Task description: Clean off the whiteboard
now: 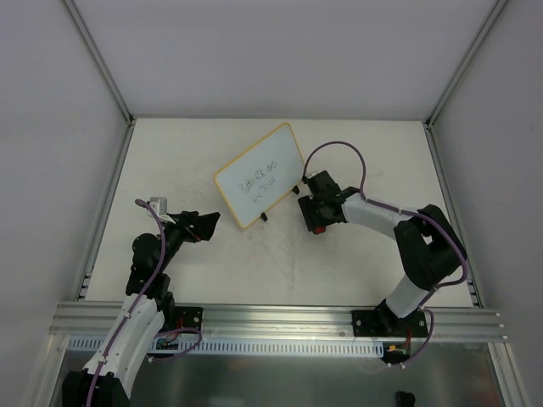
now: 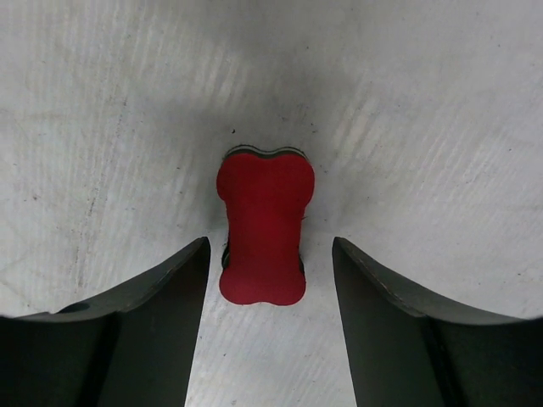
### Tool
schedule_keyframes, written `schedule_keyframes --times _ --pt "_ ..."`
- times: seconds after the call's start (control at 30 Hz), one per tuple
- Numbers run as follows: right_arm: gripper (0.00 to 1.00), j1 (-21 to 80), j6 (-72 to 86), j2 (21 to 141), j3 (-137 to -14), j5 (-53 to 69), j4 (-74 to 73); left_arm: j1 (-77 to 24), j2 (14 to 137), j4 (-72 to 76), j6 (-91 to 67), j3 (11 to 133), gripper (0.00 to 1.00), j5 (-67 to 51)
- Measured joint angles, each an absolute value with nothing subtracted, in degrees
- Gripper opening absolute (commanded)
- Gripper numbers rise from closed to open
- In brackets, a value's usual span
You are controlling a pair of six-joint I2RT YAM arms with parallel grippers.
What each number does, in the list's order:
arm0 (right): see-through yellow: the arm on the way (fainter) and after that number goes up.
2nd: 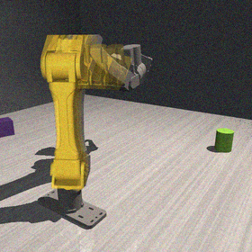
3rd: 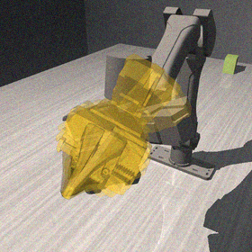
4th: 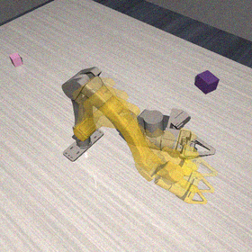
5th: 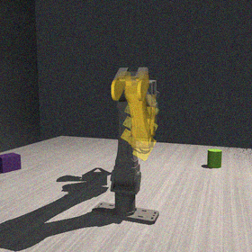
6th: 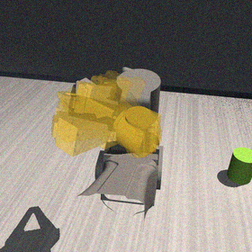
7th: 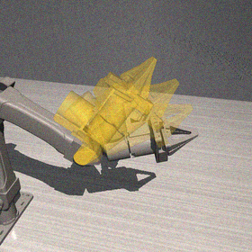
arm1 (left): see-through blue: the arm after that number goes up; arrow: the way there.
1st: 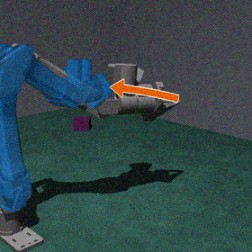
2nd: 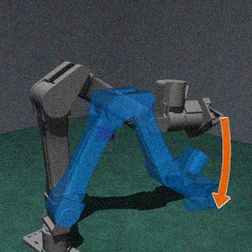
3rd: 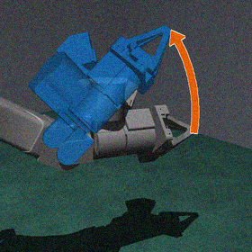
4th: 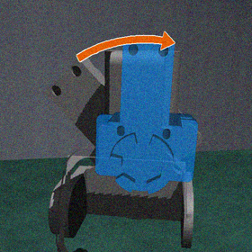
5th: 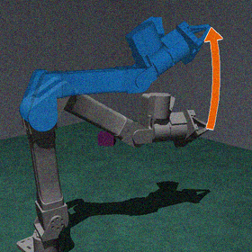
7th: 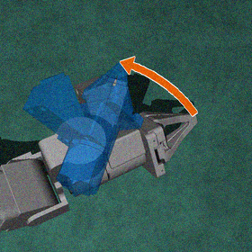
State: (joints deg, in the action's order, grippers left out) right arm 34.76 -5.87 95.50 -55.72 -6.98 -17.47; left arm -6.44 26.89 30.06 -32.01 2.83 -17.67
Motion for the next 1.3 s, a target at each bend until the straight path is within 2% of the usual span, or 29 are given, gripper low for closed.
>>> schedule_keyframes --times 0.13,0.2,0.37,0.4,0.43,0.57,0.6,0.77,0.8,1.03,1.3 --pt "0.59 35.88 -6.42 96.07 -57.08 -7.66 -17.72 -6.44 26.89 30.06 -32.01 2.83 0.99 -17.67" --pt "0.53 36.14 -6.63 96.55 -57.67 -7.94 -17.8 -6.44 26.89 30.06 -32.01 2.83 0.99 -17.67" --pt "0.52 36.49 -6.74 97.69 -58.37 -8.67 -18.41 -6.44 27.03 30.06 -31.99 2.83 0.99 -17.67" --pt "0.46 36.53 -6.74 97.93 -58.52 -8.73 -18.7 -6.44 27.03 30.06 -31.99 2.83 0.99 -17.67" --pt "0.45 36.56 -6.94 98.13 -58.61 -8.8 -18.76 -6.46 27.07 30.06 -31.99 2.83 0.99 -17.69" --pt "0.44 36.64 -6.94 98.26 -58.61 -9.23 -19.22 -6.46 27.64 30.04 -31.99 2.83 0.99 -17.69" --pt "0.37 36.64 -6.94 98.26 -58.61 -9.32 -19.29 -6.46 27.7 30.04 -31.97 2.83 0.99 -17.69" --pt "0.23 36.64 -7.09 98.52 -59.05 -9.87 -19.75 -6.46 27.7 30.04 -31.97 2.83 0.99 -17.69" --pt "0.17 36.64 -7.11 98.61 -59.11 -9.87 -19.79 -6.46 27.68 30.04 -31.94 2.83 0.99 -17.69" --pt "0.0 36.64 -7.11 98.74 -59.27 -9.85 -19.92 -6.44 27.03 30.04 -31.94 2.83 0.99 -17.69" --pt "0.0 36.67 -6.87 93.69 -58.85 -8.19 -19.05 -6.44 21.52 31.38 -32.23 2.83 0.99 -17.56"
